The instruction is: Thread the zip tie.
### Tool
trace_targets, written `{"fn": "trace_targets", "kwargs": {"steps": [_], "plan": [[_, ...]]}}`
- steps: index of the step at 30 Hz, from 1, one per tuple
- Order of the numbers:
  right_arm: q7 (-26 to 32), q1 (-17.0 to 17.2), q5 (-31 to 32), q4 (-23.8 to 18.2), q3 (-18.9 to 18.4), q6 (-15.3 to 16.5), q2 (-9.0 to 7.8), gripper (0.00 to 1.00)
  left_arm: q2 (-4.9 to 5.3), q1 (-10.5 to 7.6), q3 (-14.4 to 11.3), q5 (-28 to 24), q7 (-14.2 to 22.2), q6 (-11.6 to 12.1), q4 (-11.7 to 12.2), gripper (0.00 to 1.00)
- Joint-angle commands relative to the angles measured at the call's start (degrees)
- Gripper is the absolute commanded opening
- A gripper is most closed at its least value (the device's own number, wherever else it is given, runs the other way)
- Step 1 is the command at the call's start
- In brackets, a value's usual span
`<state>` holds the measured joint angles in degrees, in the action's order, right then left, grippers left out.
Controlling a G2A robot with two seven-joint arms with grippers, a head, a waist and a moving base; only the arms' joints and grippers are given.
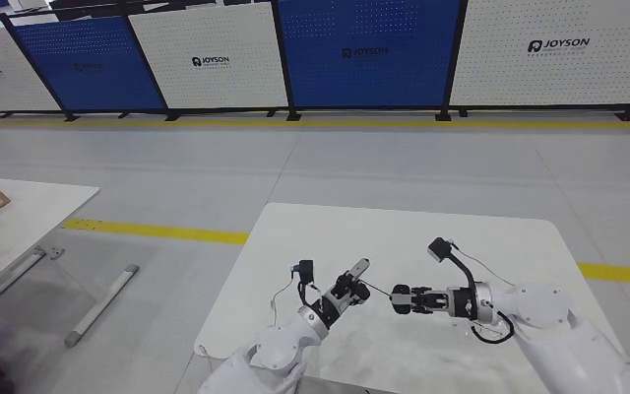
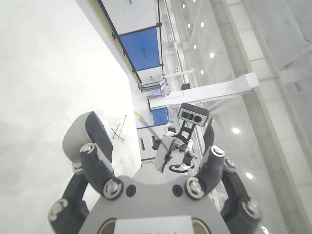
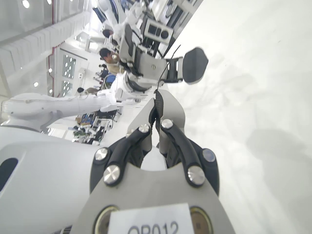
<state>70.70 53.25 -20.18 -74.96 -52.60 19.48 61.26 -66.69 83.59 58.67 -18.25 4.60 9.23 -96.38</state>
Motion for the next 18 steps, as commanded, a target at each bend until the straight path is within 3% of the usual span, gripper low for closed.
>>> {"fn": "trace_targets", "kwargs": {"steps": [1,11,14,17,18], "plan": [[0.02,-0.78,-1.0,1.63,0.02,0.0,0.17,0.0,0.04,0.23,0.55,0.01,-0.56,0.48,-0.01,1.0],[-1.33,-0.13,-0.58,0.28,0.13,0.0,0.22,0.0,0.02,0.21,0.26,0.32,-0.06,0.25,0.06,1.0],[-1.14,0.61,-2.71,-0.78,-0.98,0.0,0.18,0.0,0.04,0.0,-0.36,1.41,2.88,0.56,0.7,1.0],[0.98,0.36,-3.8,0.02,-1.39,0.0,0.28,0.0,0.24,0.01,-0.51,-0.37,8.84,0.57,0.84,1.0],[1.44,-0.02,-3.74,0.7,-1.06,-0.11,0.39,0.0,0.22,-0.07,-0.12,-1.09,8.67,0.94,0.66,1.0]]}}
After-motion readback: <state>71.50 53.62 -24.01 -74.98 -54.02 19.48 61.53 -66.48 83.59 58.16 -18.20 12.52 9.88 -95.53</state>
